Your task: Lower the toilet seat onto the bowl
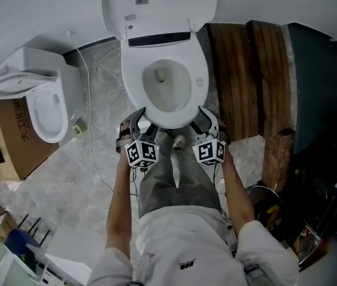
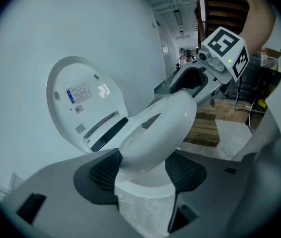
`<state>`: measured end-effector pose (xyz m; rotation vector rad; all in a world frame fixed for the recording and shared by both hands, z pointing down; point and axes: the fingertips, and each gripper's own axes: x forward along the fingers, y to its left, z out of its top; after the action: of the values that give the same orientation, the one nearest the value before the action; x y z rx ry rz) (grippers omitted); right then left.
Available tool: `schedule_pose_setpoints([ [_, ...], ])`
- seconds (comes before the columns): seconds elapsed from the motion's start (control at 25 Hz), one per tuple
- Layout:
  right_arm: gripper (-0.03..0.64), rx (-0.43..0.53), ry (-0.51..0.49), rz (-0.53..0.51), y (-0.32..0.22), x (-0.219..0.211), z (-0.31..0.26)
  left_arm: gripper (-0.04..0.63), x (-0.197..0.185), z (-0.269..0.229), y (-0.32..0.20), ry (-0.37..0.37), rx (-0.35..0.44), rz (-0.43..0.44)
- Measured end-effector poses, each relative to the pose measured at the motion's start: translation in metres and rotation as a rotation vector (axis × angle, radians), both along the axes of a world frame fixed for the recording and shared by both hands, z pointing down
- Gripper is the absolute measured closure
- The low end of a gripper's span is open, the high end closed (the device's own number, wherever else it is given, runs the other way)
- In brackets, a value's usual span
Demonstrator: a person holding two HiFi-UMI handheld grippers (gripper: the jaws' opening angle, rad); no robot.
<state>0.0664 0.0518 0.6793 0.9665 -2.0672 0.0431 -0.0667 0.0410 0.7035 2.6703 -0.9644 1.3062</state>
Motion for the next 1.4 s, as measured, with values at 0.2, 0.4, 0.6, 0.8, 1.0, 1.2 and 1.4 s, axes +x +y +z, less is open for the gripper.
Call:
schedule_pose_setpoints([
  [0.2, 0.345, 0.014, 0.004, -0.014, 0.011, -0.001, 0.016, 0.294, -0.001, 0.015, 0.010, -0.013, 0.014, 0.007],
  [0.4, 0.341, 0.024, 0.008, -0.031, 0.020, -0.002, 0.033, 0.290, -0.002, 0.031, 0.018, -0.020, 0.030, 0.015],
  [0.6, 0.336, 0.033, 0.016, -0.040, 0.028, 0.001, 0.050, 0.284, 0.001, 0.048, 0.026, -0.033, 0.042, 0.028],
  [0.8, 0.331, 0.042, 0.022, -0.052, 0.037, 0.002, 0.068, 0.279, 0.002, 0.065, 0.035, -0.067, 0.048, 0.032],
  [1.0, 0.327, 0.036, 0.035, -0.074, 0.043, 0.002, 0.087, 0.276, 0.002, 0.084, 0.040, -0.097, 0.052, 0.032],
  [1.2, 0.321, 0.017, 0.044, -0.102, 0.049, 0.003, 0.103, 0.268, 0.003, 0.101, 0.045, -0.120, 0.048, 0.045],
  [1.4, 0.314, -0.001, 0.064, -0.121, 0.055, 0.003, 0.121, 0.261, 0.002, 0.120, 0.050, -0.142, 0.044, 0.056],
])
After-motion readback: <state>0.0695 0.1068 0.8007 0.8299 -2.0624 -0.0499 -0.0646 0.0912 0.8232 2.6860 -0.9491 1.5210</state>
